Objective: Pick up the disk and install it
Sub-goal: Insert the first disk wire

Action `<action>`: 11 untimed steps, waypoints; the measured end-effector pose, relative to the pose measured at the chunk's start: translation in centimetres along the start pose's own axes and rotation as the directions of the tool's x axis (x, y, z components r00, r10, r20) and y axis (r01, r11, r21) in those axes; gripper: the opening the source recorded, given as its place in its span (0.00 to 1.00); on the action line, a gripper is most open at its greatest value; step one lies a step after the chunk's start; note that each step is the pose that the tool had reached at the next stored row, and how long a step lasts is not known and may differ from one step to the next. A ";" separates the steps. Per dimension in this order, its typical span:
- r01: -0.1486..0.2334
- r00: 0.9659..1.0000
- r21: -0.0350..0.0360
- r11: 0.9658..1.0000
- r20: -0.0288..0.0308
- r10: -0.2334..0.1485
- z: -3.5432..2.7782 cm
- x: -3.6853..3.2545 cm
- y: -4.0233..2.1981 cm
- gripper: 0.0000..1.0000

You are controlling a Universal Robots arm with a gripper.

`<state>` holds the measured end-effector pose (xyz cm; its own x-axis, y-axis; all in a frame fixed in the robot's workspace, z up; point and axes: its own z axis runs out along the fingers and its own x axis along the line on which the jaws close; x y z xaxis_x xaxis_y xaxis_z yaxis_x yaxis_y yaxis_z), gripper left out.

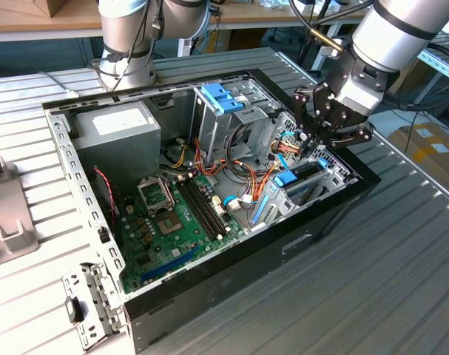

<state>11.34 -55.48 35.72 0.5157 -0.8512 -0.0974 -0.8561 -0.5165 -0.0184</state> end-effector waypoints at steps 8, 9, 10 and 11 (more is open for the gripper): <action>-0.065 0.998 0.006 0.998 -0.001 0.065 0.13 0.03 0.01 0.17; -0.072 0.997 0.007 0.997 -0.001 0.072 0.14 0.03 0.01 0.17; -0.083 0.997 0.008 0.996 -0.001 0.083 0.17 0.04 0.01 0.17; -0.093 0.996 0.009 0.996 -0.001 0.093 0.19 0.04 0.01 0.17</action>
<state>11.34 -55.50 35.53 0.4339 -0.8957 -0.0975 -0.9006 -0.4343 -0.0184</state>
